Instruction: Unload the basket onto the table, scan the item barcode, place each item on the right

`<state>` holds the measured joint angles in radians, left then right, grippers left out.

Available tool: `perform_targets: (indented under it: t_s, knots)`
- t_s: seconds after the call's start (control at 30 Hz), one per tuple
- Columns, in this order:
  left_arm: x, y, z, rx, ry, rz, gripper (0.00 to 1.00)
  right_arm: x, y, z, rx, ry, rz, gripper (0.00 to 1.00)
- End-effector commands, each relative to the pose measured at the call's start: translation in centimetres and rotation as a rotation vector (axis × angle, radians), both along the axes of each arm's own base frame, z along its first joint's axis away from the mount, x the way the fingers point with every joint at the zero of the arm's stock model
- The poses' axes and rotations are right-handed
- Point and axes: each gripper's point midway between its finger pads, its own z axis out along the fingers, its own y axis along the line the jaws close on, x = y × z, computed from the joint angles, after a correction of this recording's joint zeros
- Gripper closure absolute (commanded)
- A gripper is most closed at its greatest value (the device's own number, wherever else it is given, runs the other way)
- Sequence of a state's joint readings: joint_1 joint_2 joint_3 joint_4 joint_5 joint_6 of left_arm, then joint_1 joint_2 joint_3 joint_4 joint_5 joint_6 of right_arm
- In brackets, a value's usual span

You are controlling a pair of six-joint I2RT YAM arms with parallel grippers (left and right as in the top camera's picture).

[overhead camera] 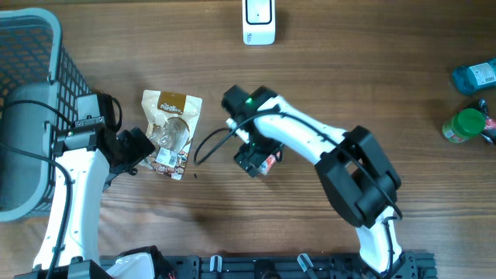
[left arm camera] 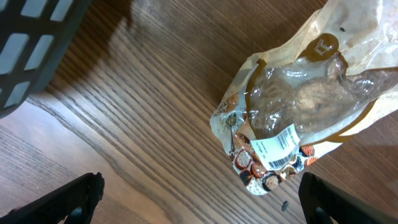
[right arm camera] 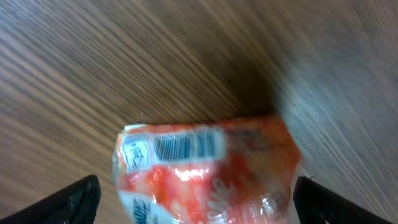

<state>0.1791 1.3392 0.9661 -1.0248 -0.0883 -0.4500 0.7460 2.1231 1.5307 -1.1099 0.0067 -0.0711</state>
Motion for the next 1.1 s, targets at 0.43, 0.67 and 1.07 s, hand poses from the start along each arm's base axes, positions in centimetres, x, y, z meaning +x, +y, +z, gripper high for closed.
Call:
perform_targets:
  t_s: [0.43,0.67,1.07]
  knots:
    - [-0.5,0.4,-0.1,0.009,0.021,0.017,0.00,-0.7,0.3,-1.6,-0.011,-0.027,-0.025,0.00]
    - [-0.5,0.4,-0.1,0.009,0.021,0.017,0.00,-0.5,0.4,-1.6,-0.010,-0.040,-0.079,0.00]
    - [-0.5,0.4,-0.1,0.009,0.020,0.017,0.00,-0.7,-2.6,-3.9,-0.088,-0.067,-0.075,0.00]
